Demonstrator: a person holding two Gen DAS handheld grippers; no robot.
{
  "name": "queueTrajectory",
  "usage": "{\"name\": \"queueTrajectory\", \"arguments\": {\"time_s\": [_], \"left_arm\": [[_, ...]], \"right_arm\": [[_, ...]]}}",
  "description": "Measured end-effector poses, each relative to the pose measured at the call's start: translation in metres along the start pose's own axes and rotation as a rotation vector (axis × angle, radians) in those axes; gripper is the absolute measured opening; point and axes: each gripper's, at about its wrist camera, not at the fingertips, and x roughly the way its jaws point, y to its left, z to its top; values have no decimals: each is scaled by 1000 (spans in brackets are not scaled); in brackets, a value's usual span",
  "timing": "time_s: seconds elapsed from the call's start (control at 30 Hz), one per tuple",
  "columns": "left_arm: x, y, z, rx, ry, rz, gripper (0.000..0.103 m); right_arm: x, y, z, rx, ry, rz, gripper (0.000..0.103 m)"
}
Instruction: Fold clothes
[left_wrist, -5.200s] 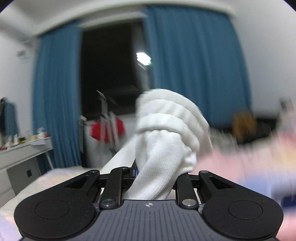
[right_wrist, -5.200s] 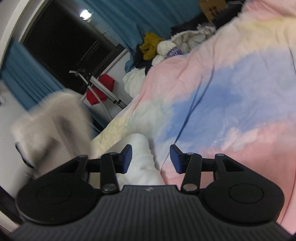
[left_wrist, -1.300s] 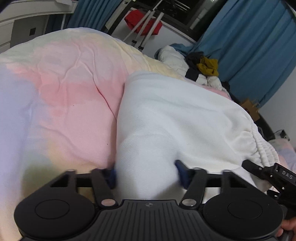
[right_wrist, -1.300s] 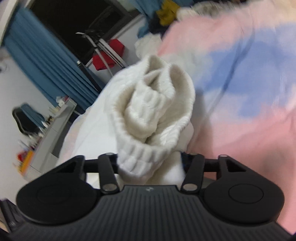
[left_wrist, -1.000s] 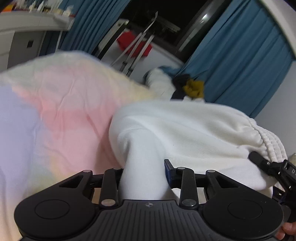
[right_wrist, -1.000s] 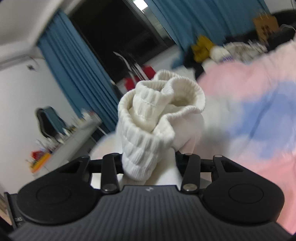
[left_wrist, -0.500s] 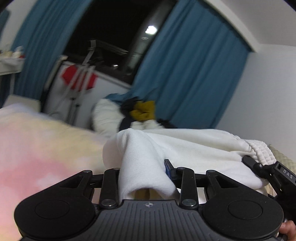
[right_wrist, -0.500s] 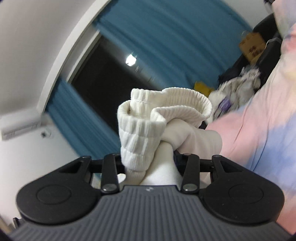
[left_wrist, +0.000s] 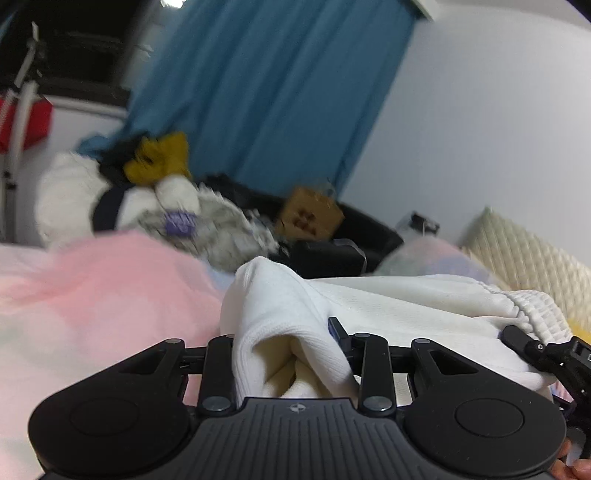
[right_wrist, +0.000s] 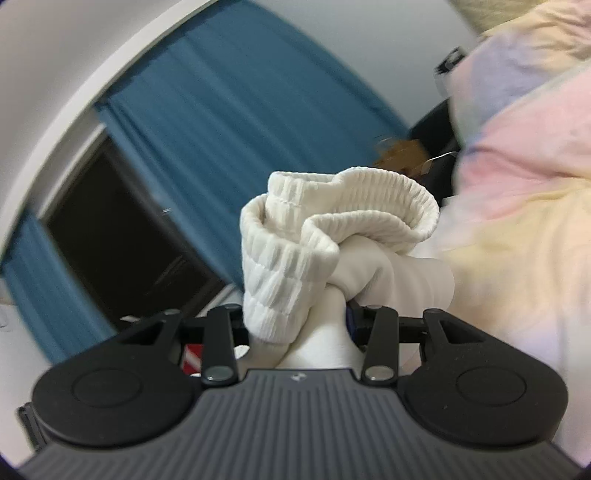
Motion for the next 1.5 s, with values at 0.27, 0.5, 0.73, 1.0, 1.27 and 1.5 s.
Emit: {"name": "queueTrajectory", "arguments": {"time_s": [0.27,0.5,0.73,1.0,1.27,1.5], "left_arm": [[44,25,-63,82,93,-4,39],[33,50,-98,89,207,52,44],[-6,42,-98,88,248,99,50],[-90,13,-59,151,202,128,63],[-206,-40,-30,234,99,115,79],[-303,-73,-24,250,39,109,87]], "right_arm": [[14,-65,-63,111,35,-167,43],[2,-88,-92,127,136,-262,46],[-26,-110,-104,308,213,-267,51],[-68,-66,-89,211,246,-386,54],[-128,24,-46,-56,203,-344,54],[-175,99,-28,-233,191,-256,54]]}}
